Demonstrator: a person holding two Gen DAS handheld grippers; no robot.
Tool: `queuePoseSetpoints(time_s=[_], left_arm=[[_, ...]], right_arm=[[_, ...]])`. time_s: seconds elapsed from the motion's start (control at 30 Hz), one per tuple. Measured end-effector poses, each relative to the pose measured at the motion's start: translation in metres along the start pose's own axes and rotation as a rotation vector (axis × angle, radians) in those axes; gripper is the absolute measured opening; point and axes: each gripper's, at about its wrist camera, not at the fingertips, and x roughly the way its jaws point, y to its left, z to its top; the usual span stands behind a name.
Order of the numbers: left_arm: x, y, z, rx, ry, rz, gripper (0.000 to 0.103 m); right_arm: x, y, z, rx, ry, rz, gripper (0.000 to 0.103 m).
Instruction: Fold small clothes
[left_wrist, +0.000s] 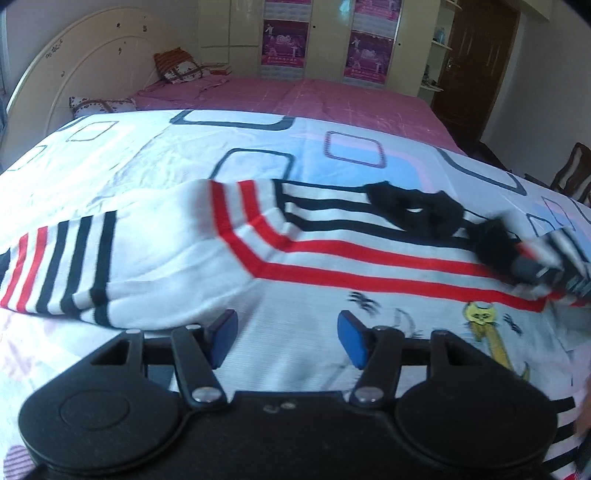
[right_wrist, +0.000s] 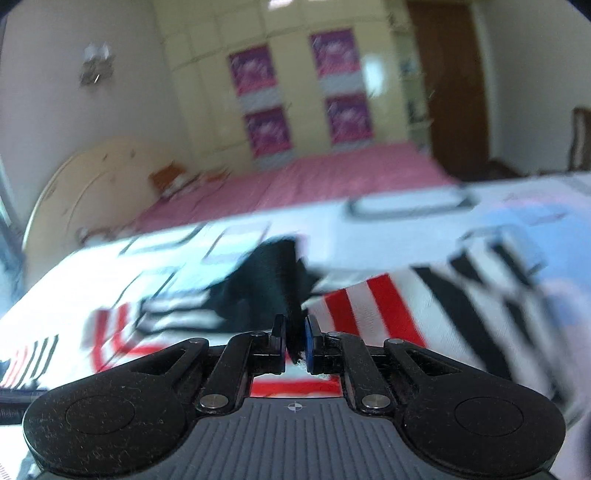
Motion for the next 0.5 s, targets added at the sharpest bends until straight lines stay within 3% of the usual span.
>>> queuePoseSetpoints(time_s=[0.13, 0.27, 0.3, 0.33, 0.4, 0.5], left_arm=[[0.007, 0.012, 0.003, -0.015, 0.018, -0.042, 0.064], [0.014, 0.006, 0.008, -0.037, 0.041, -0.150, 0.083], [0.016, 0.001, 0.009, -0.040, 0.048, -0.180, 0.085], [0.019, -0.005, 0.009, -0.039, 0.057, -0.208, 0.085], [0.027, -0.020, 0.010, -0.031, 0.080, -0.267, 0.088], [0.049, -0.050, 0.009, -0.006, 0.128, -0.332, 0.085]], right_arm=[[0.025, 0.027, -0.018, -0.012, 0.097, 0.033, 0.010], [0.027, 0.037, -0.021, -0.033, 0.123, 0.045, 0.011], [0.021, 0.035, -0.020, -0.037, 0.113, 0.039, 0.019], [0.017, 0.032, -0.017, -0.039, 0.099, 0.024, 0.051], [-0.004, 0.026, -0.018, -0.059, 0.034, -0.033, 0.090], [-0.033, 0.010, -0.021, -0.111, -0.003, -0.111, 0.090]])
